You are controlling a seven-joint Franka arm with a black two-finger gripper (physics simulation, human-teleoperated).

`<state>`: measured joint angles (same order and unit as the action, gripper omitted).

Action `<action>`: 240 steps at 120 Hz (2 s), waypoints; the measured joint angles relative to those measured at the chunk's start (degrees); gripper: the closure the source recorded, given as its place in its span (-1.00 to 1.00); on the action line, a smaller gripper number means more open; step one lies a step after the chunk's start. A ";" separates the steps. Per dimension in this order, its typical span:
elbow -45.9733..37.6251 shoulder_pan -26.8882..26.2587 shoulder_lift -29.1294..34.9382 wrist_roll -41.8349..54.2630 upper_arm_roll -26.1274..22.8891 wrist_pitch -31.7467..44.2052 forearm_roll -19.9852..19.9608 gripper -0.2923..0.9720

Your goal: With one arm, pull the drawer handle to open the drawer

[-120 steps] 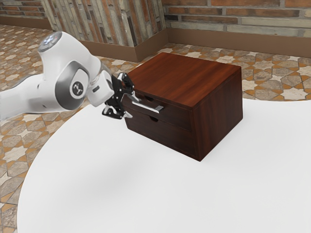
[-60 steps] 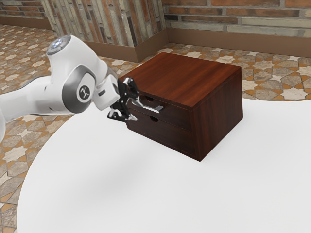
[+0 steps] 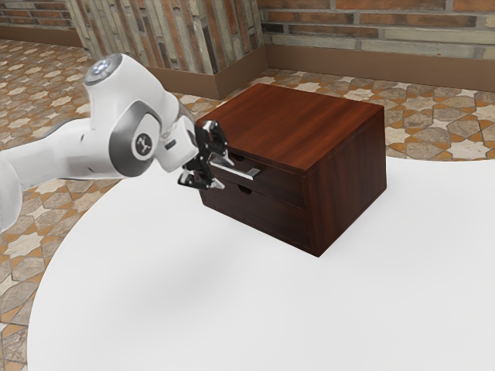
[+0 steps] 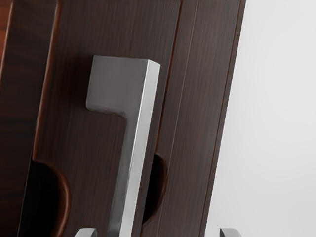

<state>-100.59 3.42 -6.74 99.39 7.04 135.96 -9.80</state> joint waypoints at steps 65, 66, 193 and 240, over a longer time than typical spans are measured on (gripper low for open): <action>0.11 -0.29 -0.25 -0.14 -0.47 0.03 -0.13 0.25; 0.10 -0.30 -0.25 -0.15 -0.48 0.03 -0.13 0.25; -3.48 -0.36 2.70 -0.47 -0.61 0.04 -0.17 0.41; -7.79 0.02 6.16 -0.51 -0.71 0.04 -0.08 0.39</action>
<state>-108.38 3.44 -0.58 98.88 6.34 136.00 -9.89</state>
